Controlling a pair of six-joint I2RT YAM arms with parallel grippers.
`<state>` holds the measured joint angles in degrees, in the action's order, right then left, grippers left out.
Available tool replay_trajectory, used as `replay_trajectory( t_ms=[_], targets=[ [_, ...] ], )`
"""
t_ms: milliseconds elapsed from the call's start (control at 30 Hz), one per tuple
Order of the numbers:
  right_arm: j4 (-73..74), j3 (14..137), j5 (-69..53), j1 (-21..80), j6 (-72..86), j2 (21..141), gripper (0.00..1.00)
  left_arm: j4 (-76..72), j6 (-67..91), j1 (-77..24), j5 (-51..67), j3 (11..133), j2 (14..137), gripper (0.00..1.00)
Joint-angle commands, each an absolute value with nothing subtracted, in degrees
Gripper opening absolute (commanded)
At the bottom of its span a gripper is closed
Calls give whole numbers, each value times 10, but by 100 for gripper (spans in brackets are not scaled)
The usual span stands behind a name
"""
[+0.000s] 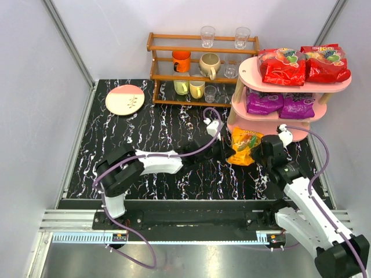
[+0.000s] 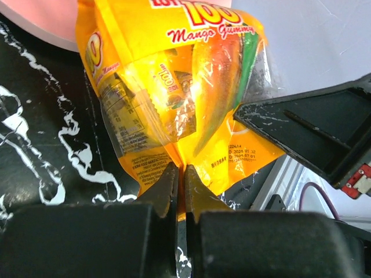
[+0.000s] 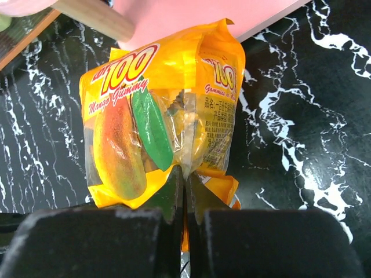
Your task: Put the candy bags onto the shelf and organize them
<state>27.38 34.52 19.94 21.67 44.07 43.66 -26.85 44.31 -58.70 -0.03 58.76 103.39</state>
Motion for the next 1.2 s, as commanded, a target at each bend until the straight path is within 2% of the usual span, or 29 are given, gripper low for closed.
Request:
replay_trajectory(
  t_ms=[0, 200, 767, 800, 900, 933, 1033, 1167],
  targets=[
    [198, 375, 237, 122, 391, 464, 0, -278, 414, -572, 47, 637, 1074, 0],
    [135, 380, 172, 63, 382, 519, 0, -263, 392, -560, 47, 683, 1114, 0],
    [55, 406, 172, 33, 361, 605, 2, -245, 390, -518, 86, 792, 1208, 0],
    [55, 410, 165, 30, 361, 613, 17, -243, 395, -518, 86, 801, 1214, 0],
    [66, 417, 130, 25, 353, 607, 48, -235, 407, -513, 87, 822, 1237, 0],
    [75, 421, 127, 25, 351, 599, 62, -234, 410, -512, 86, 826, 1245, 0],
    [111, 430, 117, 25, 345, 548, 73, -236, 424, -508, 84, 835, 1257, 0],
    [179, 446, 128, 25, 325, 458, 78, -243, 444, -506, 84, 847, 1269, 0]
  ],
)
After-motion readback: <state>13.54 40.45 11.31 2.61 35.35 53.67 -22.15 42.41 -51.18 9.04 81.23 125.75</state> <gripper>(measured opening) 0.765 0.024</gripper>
